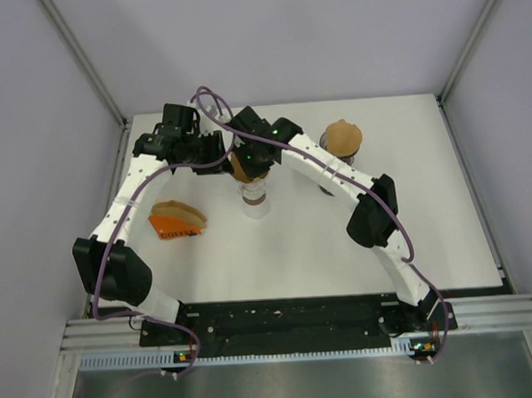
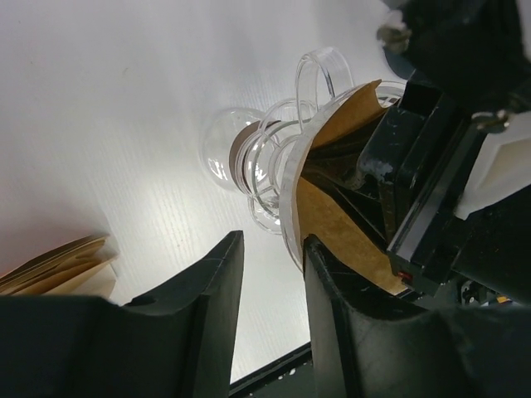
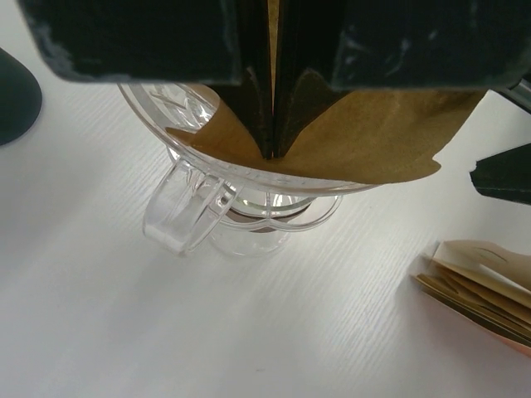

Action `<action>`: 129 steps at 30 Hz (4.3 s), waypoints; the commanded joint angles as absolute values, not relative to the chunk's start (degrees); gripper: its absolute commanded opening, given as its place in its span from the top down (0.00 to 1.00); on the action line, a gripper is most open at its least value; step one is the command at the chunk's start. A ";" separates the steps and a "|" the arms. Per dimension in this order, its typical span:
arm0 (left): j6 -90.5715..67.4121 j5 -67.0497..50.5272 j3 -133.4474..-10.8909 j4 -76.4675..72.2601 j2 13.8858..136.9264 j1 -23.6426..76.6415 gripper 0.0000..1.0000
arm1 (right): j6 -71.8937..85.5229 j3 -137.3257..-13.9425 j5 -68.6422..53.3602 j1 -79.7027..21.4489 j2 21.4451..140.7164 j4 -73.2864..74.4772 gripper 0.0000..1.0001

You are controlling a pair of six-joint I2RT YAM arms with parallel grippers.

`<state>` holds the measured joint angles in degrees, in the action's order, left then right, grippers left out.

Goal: Place the coffee filter in the dripper

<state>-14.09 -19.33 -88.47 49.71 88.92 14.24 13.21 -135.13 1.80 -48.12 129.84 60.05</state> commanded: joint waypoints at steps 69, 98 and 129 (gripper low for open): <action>-6.86 -13.98 -95.97 45.35 83.94 13.80 0.28 | 7.56 -131.58 7.28 -40.17 105.57 52.30 0.33; -1.76 -3.77 -59.17 7.85 74.01 -7.47 0.12 | 8.44 -50.91 19.51 1.49 65.39 1.07 0.01; -3.25 -10.37 -37.09 -14.06 73.04 -7.56 0.07 | 10.90 -18.02 11.69 1.49 70.66 -42.01 0.01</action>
